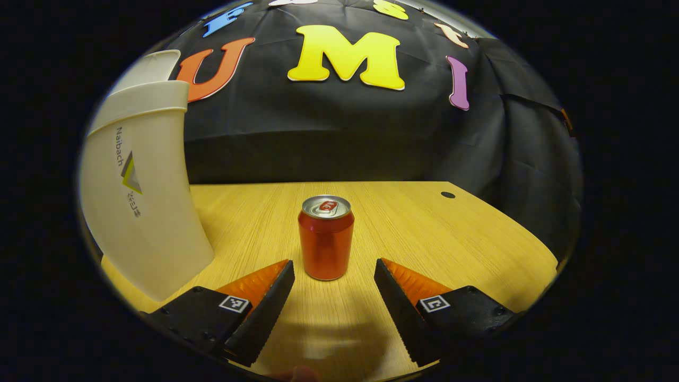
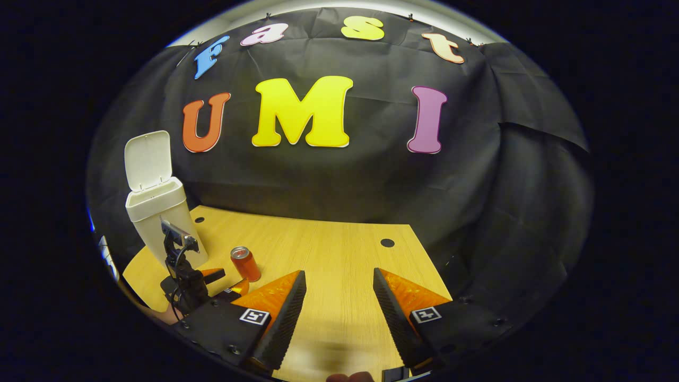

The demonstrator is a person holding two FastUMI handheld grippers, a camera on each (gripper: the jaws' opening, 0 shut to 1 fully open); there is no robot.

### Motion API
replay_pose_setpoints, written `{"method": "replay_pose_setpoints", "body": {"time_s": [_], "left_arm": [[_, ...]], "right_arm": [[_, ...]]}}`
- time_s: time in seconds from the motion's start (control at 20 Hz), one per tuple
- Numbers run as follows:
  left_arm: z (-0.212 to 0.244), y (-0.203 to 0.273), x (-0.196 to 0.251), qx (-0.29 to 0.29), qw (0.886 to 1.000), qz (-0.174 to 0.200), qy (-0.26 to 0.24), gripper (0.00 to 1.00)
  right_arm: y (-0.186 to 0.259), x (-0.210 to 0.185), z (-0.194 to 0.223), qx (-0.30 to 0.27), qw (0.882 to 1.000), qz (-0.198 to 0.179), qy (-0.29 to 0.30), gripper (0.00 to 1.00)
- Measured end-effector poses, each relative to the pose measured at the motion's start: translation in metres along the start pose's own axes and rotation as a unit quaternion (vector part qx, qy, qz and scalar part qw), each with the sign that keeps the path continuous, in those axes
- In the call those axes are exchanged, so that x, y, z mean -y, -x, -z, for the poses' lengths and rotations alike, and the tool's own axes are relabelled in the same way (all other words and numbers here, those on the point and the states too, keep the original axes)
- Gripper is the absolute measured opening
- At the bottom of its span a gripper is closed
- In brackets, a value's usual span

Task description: Press the lid of the desktop garbage bin to open it, pick up the crumpled paper on the desktop and throw it into the bin, then pick up the pop can on the desktop and drop it into the bin, and finally close the garbage bin lid.

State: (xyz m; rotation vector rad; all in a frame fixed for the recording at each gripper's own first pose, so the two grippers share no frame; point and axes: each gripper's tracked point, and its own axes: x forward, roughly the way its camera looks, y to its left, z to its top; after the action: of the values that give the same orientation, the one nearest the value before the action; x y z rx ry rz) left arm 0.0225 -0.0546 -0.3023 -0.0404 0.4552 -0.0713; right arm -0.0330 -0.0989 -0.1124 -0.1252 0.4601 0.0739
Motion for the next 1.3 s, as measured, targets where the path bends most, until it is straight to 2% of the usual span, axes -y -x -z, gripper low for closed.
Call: {"method": "replay_pose_setpoints", "body": {"time_s": [0.3, 0.75, 0.9, 0.95, 1.05, 1.3], "left_arm": [[0.017, -0.027, -0.011, -0.028, 0.999, -0.020, -0.004, 1.00], [0.005, -0.060, -0.017, -0.040, 0.999, -0.022, -0.005, 1.00], [0.002, -0.066, -0.018, -0.045, 0.999, -0.021, -0.020, 0.99], [0.002, -0.067, -0.017, -0.047, 0.999, -0.017, -0.020, 0.98], [0.001, -0.069, -0.016, -0.048, 0.998, -0.015, -0.023, 0.87], [-0.004, -0.064, -0.017, -0.047, 0.999, -0.013, -0.020, 0.87]], "right_arm": [[-0.014, 0.005, 0.006, -0.020, 1.000, 0.000, 0.000, 0.81], [-0.038, 0.004, 0.008, -0.042, 0.999, 0.000, -0.013, 0.80], [-0.040, 0.001, 0.006, -0.044, 0.999, -0.003, -0.011, 0.81], [-0.040, 0.000, 0.006, -0.046, 0.999, -0.005, -0.012, 0.80], [-0.041, 0.000, 0.003, -0.044, 0.999, -0.001, -0.013, 0.82], [-0.036, 0.002, -0.001, -0.037, 0.999, 0.004, -0.015, 0.81]]}}
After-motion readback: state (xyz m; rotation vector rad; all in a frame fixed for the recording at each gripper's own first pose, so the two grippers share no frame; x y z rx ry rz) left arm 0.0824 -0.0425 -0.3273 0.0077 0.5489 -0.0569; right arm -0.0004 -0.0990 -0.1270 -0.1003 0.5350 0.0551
